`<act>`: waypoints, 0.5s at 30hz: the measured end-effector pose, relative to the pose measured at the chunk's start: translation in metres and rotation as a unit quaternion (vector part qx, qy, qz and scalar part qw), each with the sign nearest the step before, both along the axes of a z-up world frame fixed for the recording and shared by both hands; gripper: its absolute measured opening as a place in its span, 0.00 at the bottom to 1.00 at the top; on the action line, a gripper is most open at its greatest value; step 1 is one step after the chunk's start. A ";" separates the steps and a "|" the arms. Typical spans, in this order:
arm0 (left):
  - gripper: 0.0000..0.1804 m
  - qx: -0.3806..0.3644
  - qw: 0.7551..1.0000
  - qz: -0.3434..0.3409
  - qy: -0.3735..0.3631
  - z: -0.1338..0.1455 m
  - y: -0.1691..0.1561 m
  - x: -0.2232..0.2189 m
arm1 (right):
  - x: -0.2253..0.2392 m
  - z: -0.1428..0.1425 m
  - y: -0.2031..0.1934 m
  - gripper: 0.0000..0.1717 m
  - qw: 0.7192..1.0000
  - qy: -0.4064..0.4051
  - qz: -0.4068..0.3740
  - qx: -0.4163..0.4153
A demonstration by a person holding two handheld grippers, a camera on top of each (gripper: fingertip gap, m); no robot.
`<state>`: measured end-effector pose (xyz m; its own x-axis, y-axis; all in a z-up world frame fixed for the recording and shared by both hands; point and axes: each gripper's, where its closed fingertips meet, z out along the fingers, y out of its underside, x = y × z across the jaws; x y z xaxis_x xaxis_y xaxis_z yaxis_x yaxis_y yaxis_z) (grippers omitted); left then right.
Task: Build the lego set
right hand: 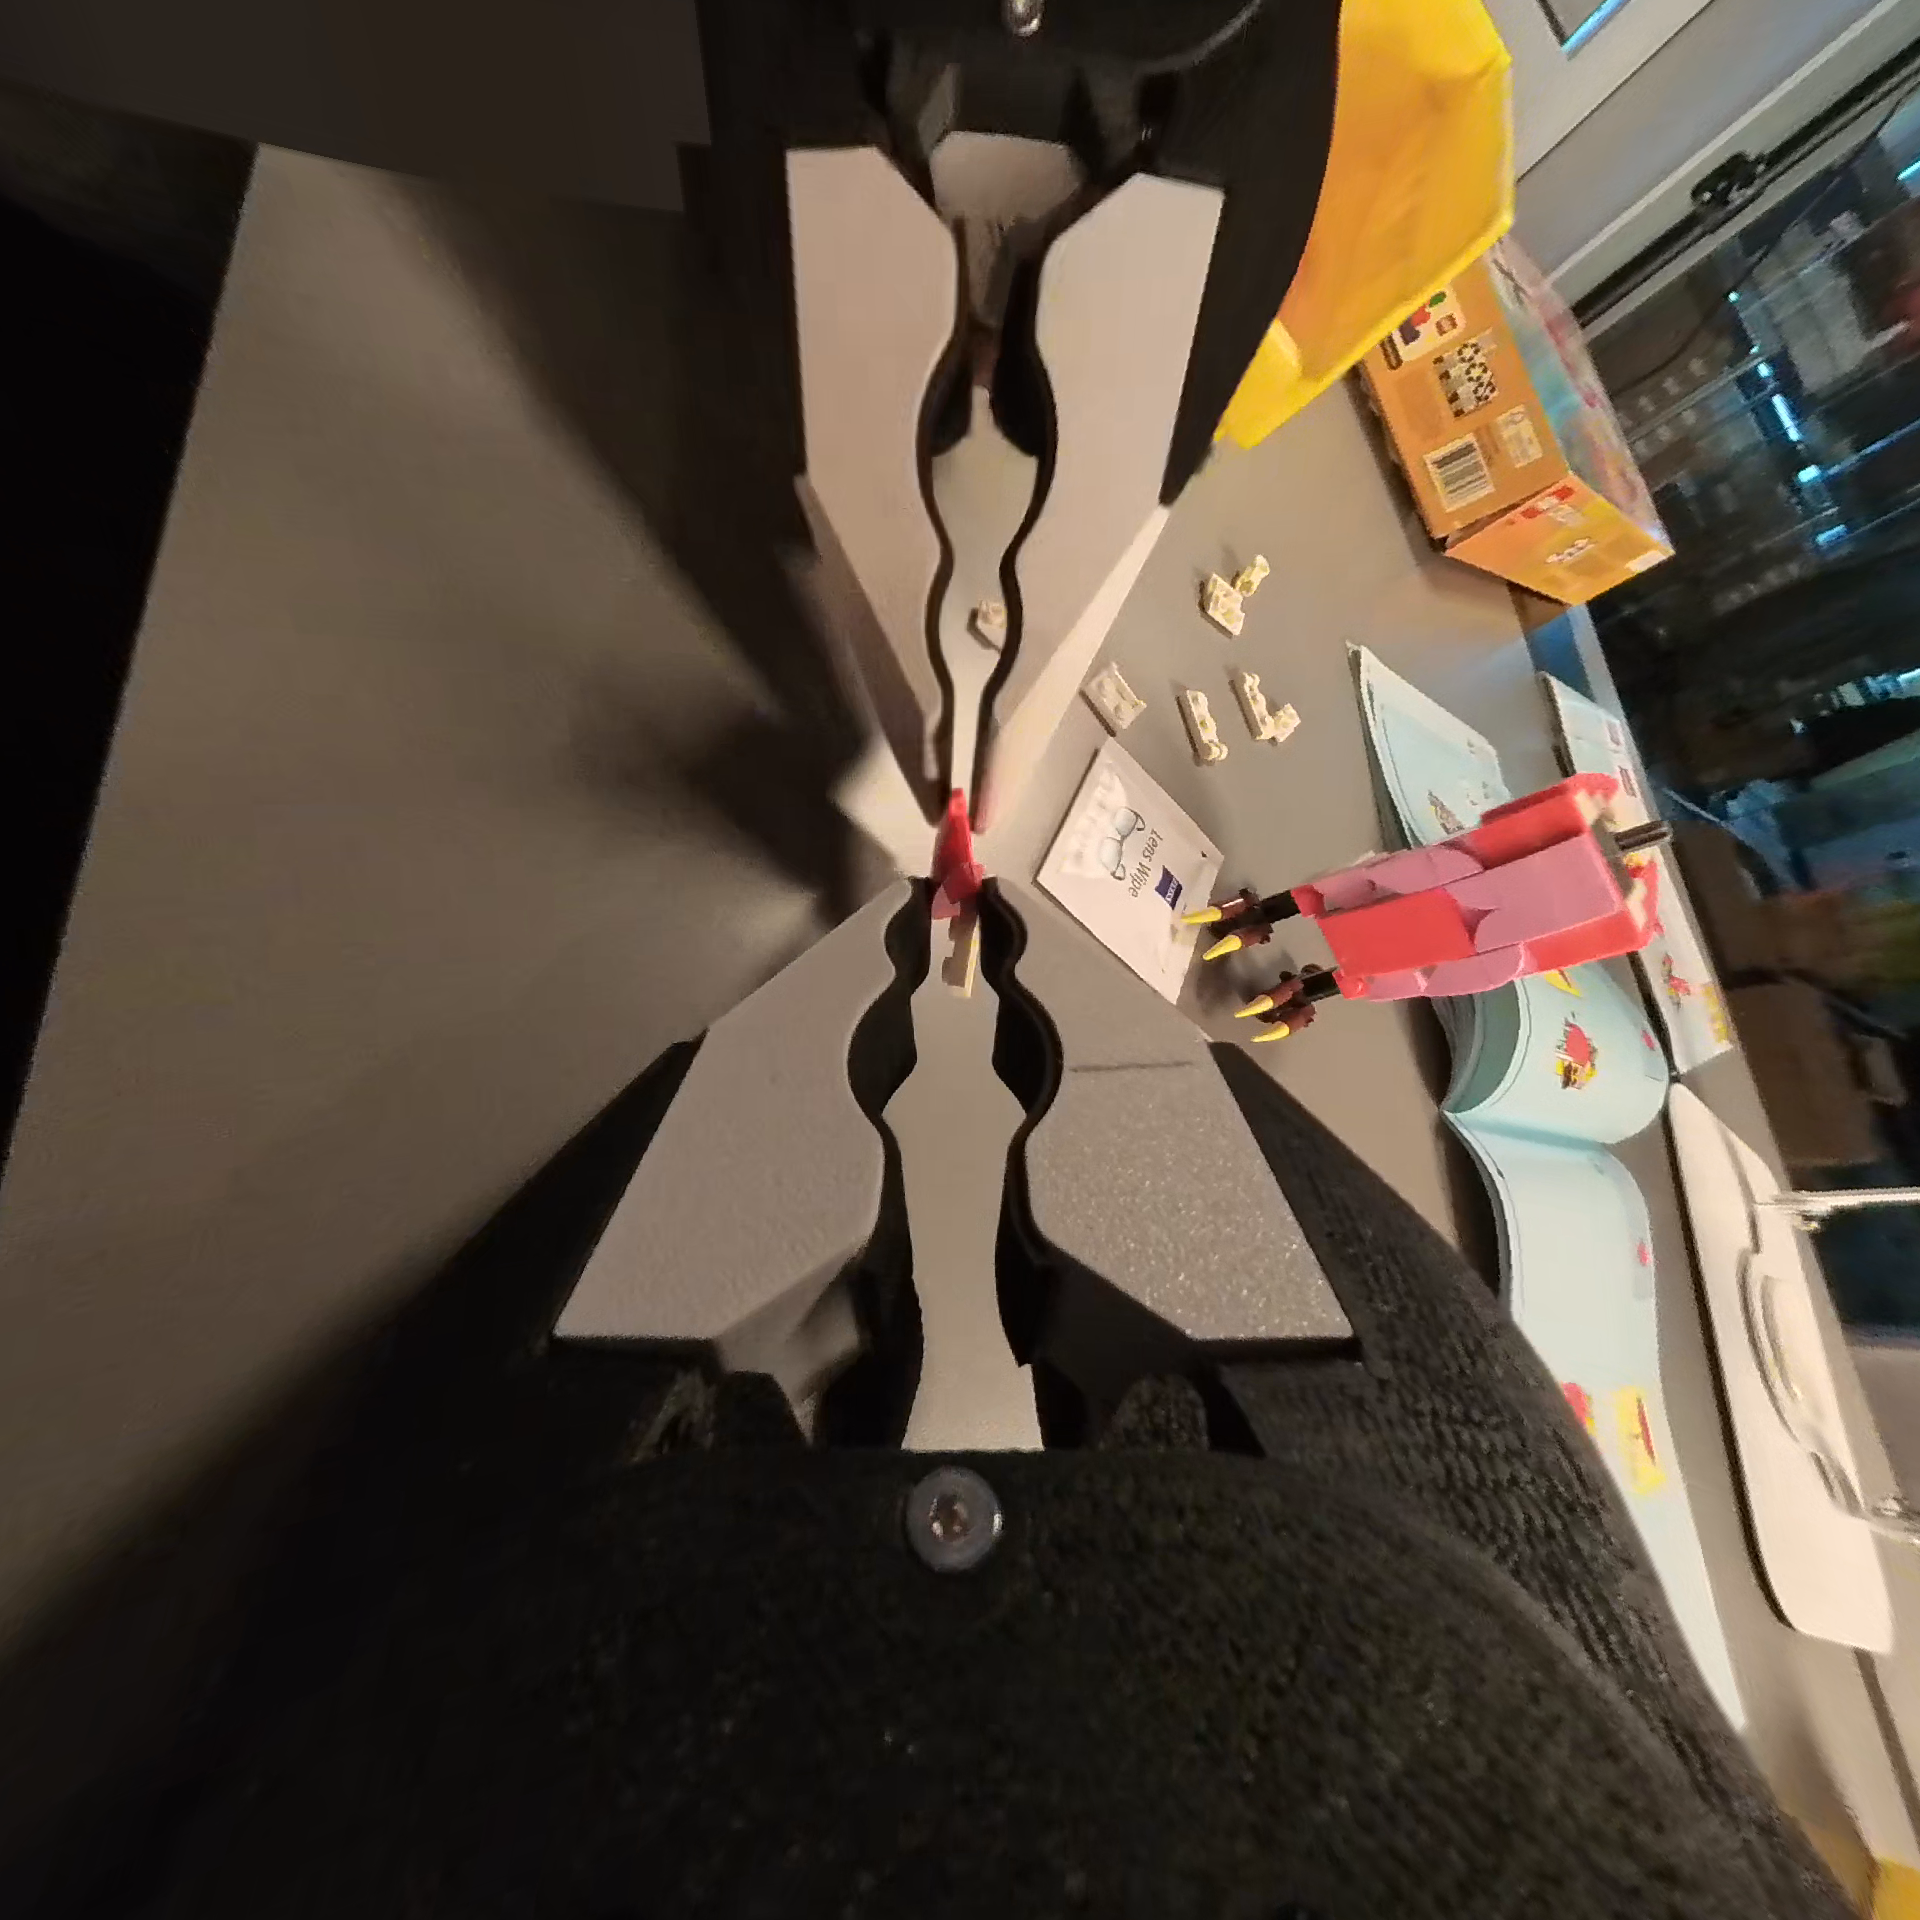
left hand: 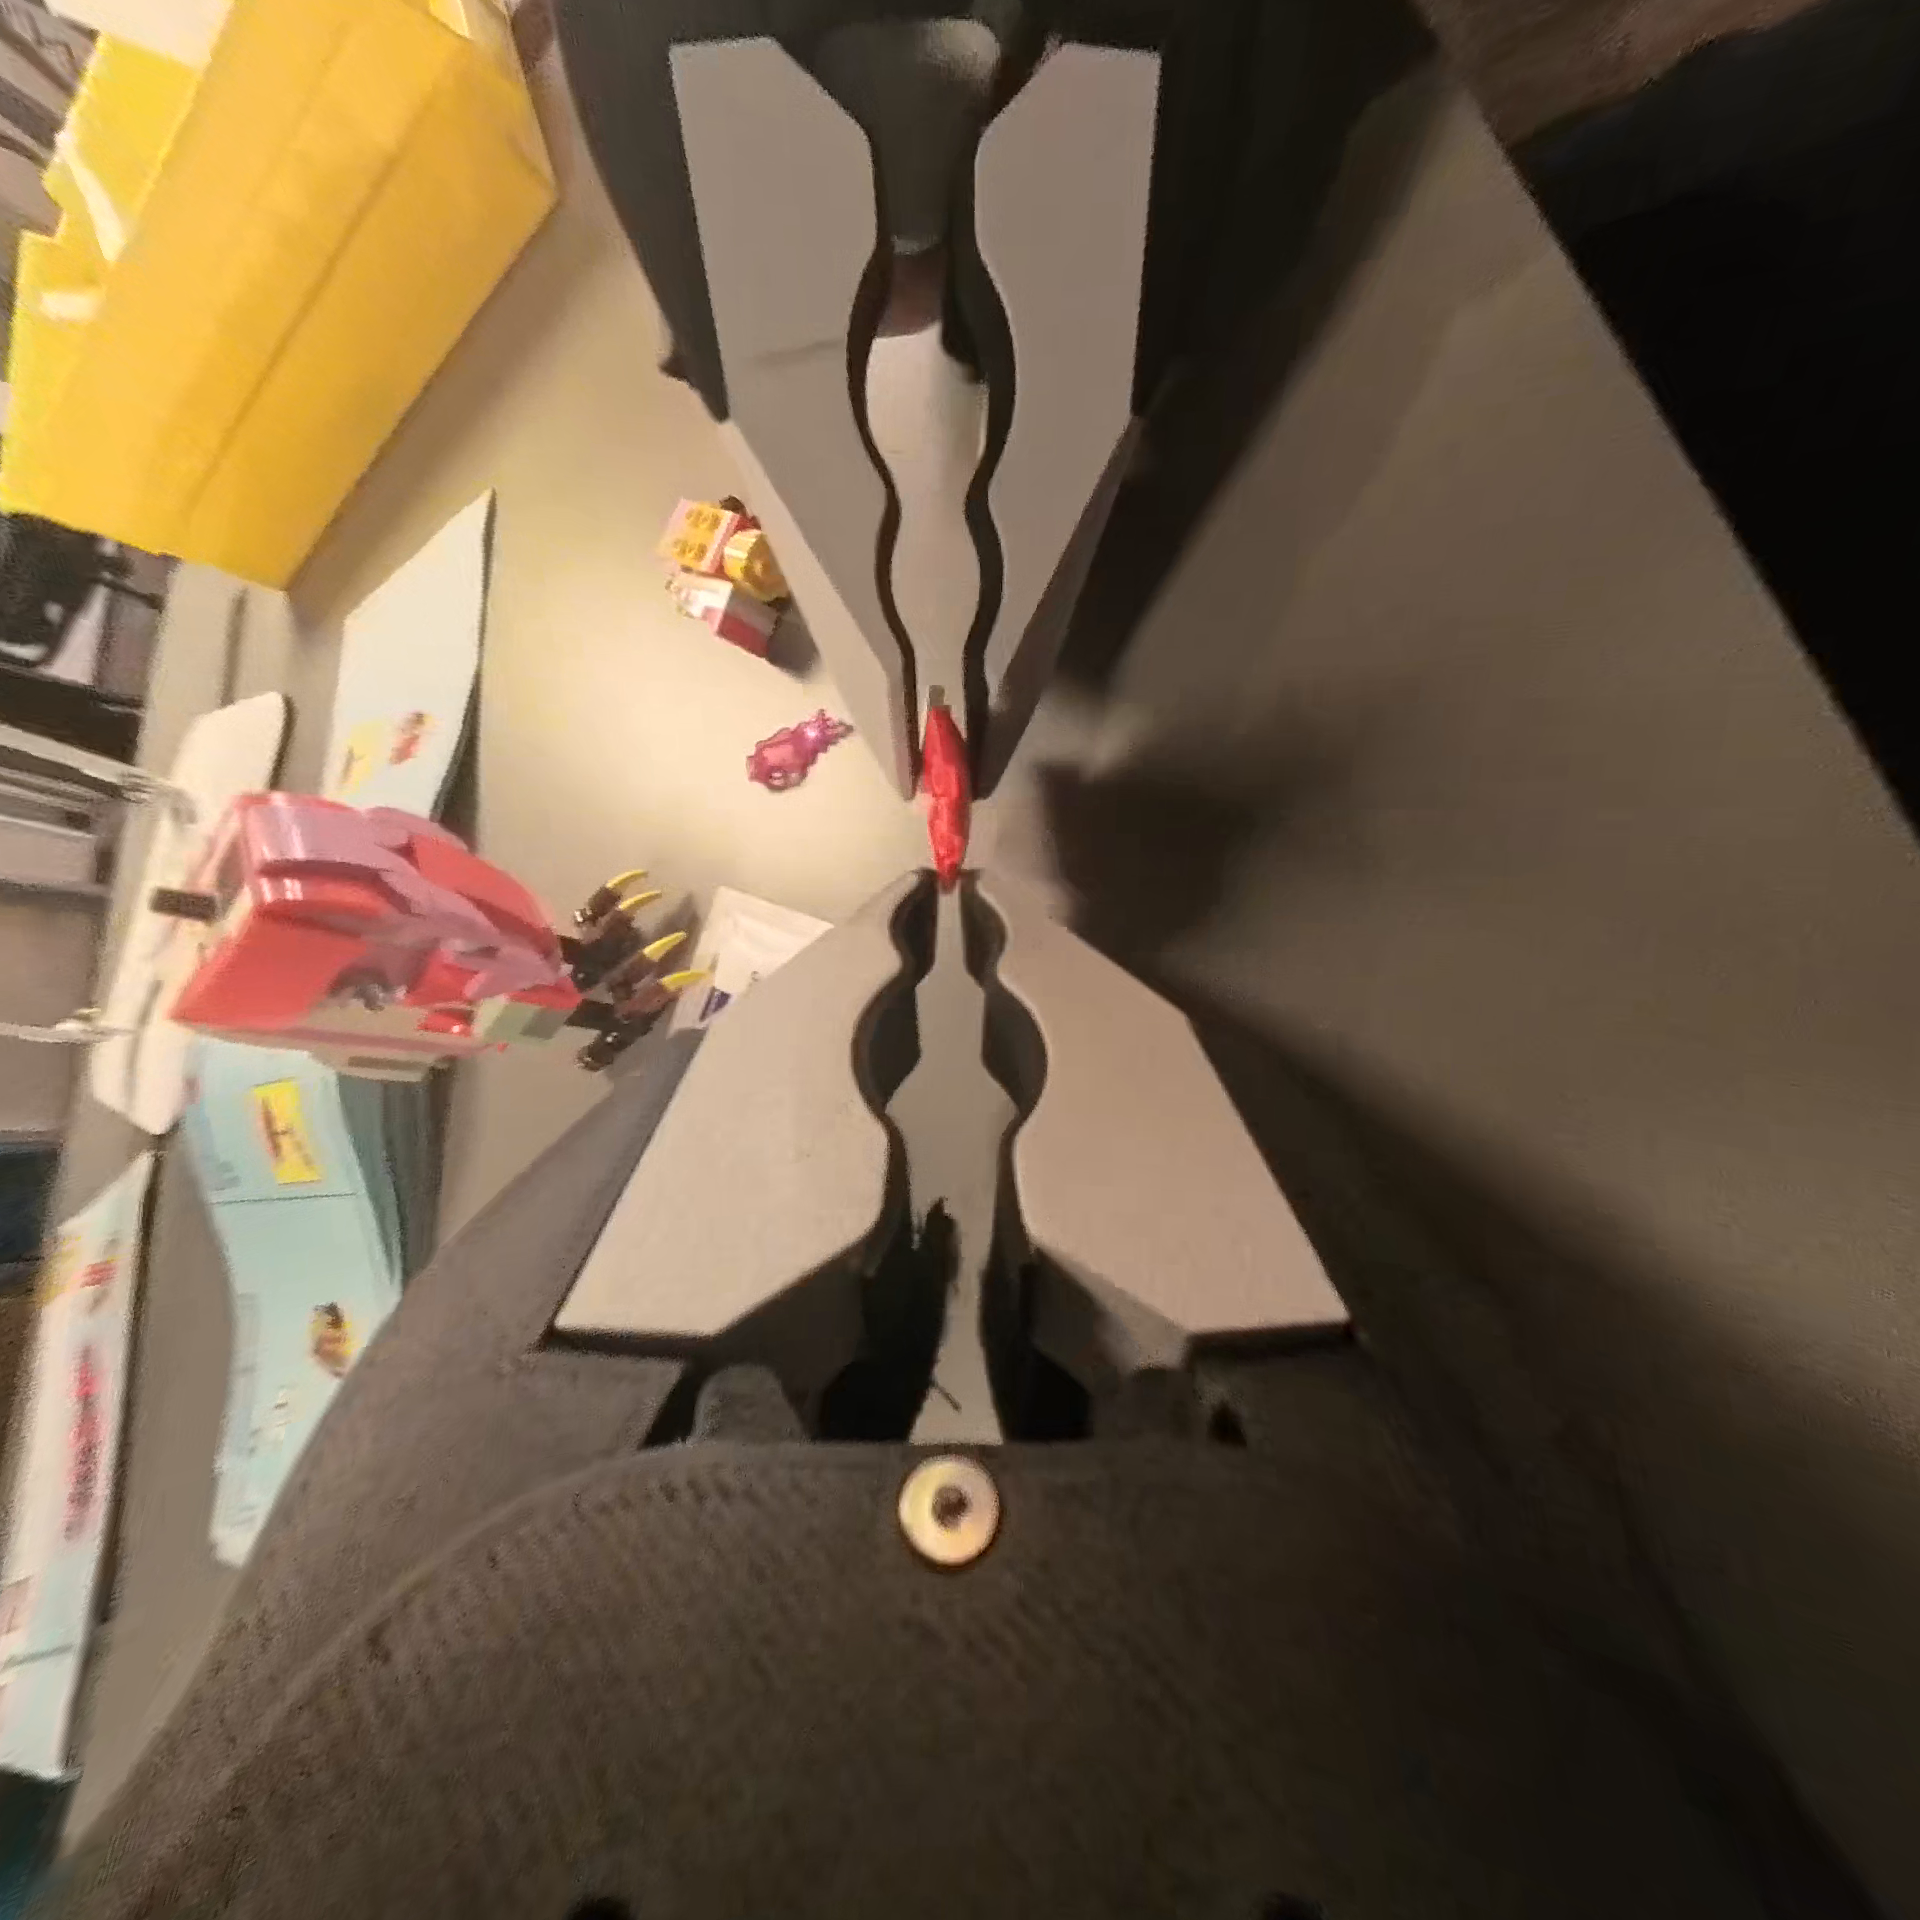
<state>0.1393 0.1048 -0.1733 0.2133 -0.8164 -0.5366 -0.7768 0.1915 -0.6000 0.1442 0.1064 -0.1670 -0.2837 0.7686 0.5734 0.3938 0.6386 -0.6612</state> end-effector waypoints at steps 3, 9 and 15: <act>0.01 0.025 1.000 -0.004 0.012 0.002 0.001 0.002 | 0.002 0.002 0.000 0.04 1.000 0.010 0.005 0.010; 0.07 0.044 0.999 -0.020 -0.001 0.004 -0.003 0.010 | 0.003 0.003 0.000 0.04 1.000 0.024 0.012 0.006; 0.02 0.051 0.999 -0.011 0.009 0.005 0.001 0.008 | 0.002 0.005 -0.002 0.04 0.999 0.033 0.024 0.009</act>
